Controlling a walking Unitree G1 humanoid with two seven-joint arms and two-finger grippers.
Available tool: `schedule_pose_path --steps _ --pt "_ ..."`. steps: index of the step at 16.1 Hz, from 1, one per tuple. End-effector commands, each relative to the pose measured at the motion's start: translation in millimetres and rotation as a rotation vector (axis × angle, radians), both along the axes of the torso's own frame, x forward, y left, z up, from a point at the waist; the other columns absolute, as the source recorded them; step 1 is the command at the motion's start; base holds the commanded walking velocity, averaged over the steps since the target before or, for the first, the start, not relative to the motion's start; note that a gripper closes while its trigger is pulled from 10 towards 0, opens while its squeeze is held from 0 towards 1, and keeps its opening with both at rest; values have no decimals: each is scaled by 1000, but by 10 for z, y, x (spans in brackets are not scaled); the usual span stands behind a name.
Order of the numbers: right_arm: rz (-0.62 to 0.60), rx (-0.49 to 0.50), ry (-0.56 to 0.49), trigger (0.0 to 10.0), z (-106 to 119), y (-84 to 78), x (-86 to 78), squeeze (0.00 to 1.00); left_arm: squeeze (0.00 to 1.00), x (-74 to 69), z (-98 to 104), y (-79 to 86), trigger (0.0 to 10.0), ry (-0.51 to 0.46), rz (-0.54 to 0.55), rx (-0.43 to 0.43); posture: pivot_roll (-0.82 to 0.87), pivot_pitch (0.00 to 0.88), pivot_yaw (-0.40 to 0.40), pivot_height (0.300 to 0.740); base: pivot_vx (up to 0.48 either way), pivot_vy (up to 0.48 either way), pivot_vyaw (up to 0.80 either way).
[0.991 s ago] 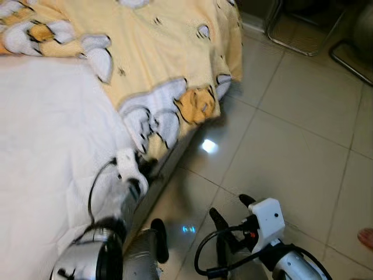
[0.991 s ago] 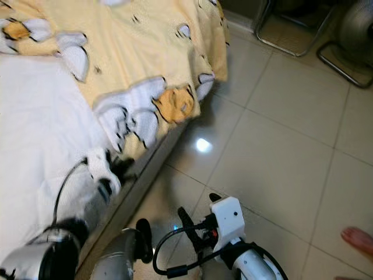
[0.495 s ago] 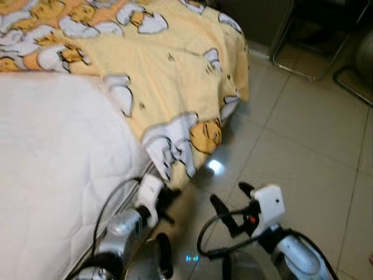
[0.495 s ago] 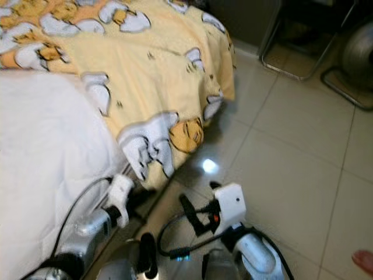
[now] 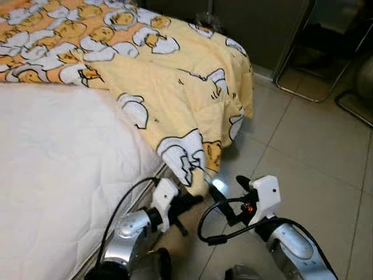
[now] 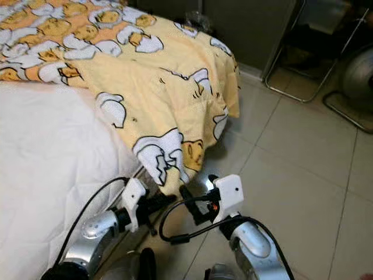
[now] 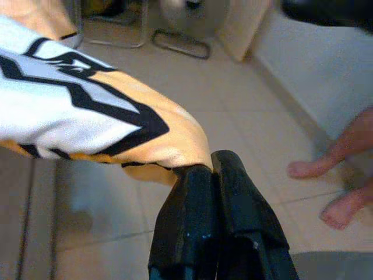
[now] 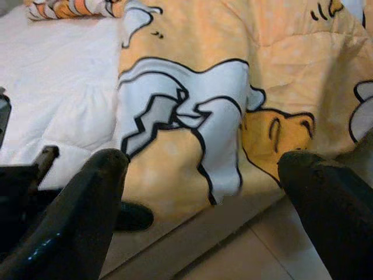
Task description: Clean up the room
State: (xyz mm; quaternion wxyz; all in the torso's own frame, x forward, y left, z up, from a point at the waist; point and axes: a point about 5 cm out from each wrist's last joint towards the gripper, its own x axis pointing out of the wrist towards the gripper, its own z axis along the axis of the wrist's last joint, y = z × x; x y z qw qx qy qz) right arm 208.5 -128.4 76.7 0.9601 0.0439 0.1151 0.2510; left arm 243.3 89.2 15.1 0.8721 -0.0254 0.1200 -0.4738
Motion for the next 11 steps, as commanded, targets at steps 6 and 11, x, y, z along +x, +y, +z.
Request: schedule_pose_path --steps 6,11 --pt "34 9 -29 10000 121 -107 88 0 0 -169 -267 11 0 107 -231 180 -195 89 48 740 0 0 0" --pt "68 39 -77 10000 308 -120 199 0 0 -276 -338 -98 0 123 -479 269 -206 76 48 740 0 0 0"
